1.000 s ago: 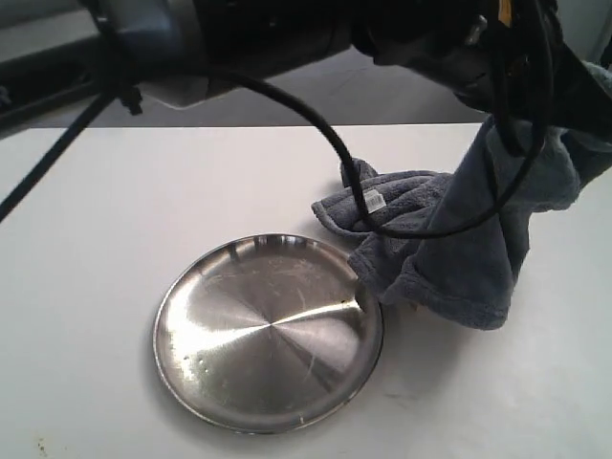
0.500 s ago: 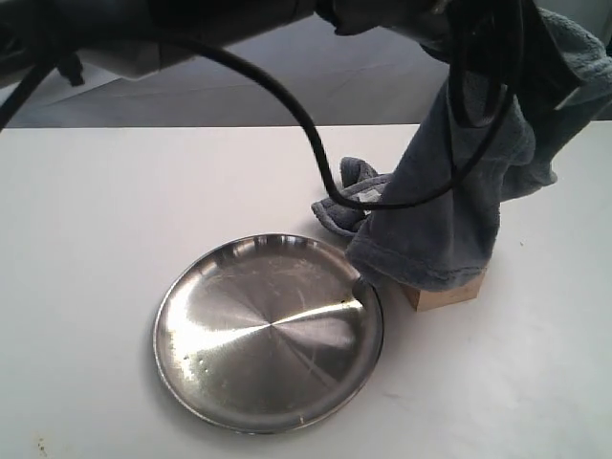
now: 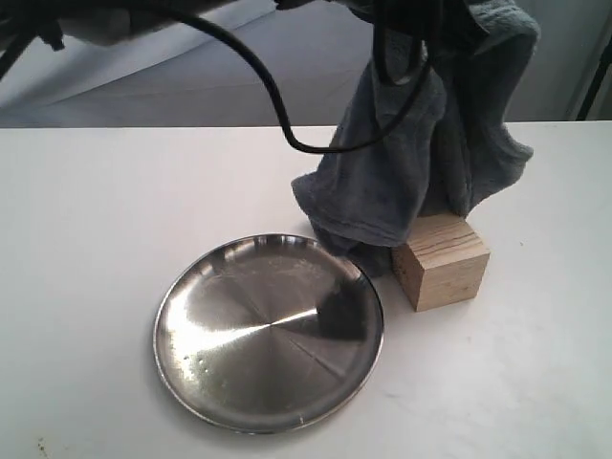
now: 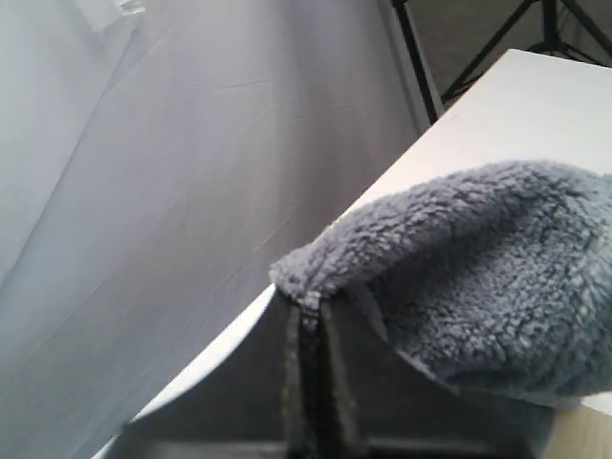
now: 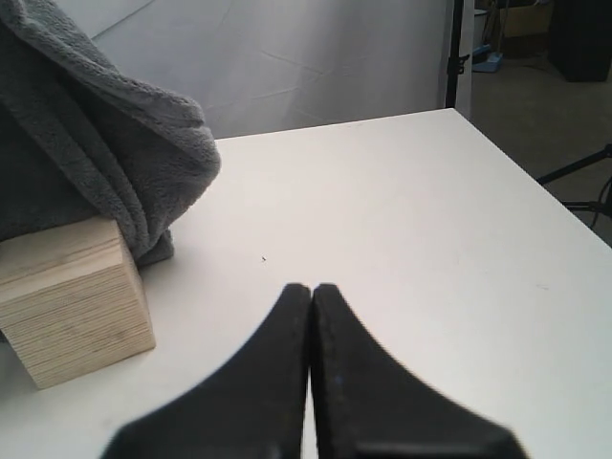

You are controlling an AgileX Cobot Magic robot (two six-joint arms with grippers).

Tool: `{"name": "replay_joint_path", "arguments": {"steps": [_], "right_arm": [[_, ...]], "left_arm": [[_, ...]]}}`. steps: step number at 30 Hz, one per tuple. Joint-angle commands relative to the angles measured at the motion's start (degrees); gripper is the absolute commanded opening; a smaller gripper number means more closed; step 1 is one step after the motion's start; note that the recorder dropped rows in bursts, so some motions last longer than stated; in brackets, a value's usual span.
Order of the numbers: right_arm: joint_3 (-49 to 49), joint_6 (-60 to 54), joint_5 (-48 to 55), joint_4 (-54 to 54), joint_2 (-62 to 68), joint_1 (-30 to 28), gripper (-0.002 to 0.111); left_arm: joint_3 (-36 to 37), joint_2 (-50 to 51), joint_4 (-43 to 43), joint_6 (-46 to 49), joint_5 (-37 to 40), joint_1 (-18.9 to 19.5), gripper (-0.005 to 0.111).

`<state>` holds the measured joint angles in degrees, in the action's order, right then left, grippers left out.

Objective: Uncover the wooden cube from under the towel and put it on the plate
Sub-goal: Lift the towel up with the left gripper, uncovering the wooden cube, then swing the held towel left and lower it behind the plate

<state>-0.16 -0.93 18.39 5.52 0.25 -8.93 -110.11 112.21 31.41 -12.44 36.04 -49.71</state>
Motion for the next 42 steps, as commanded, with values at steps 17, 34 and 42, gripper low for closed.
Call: {"name": "replay_joint_path", "arguments": {"steps": [17, 34, 42], "right_arm": [[0.16, -0.18, -0.12, 0.15, -0.25, -0.2, 0.0], [0.16, -0.18, -0.12, 0.15, -0.25, -0.2, 0.0], [0.16, -0.18, -0.12, 0.15, -0.25, -0.2, 0.0]], "left_arm": [[-0.16, 10.61, 7.79, -1.16, -12.85, 6.49, 0.0], [-0.16, 19.04, 22.37, -17.74, -5.11, 10.62, 0.0], [-0.16, 19.85, 16.97, -17.74, -1.4, 12.51, 0.0]]}}
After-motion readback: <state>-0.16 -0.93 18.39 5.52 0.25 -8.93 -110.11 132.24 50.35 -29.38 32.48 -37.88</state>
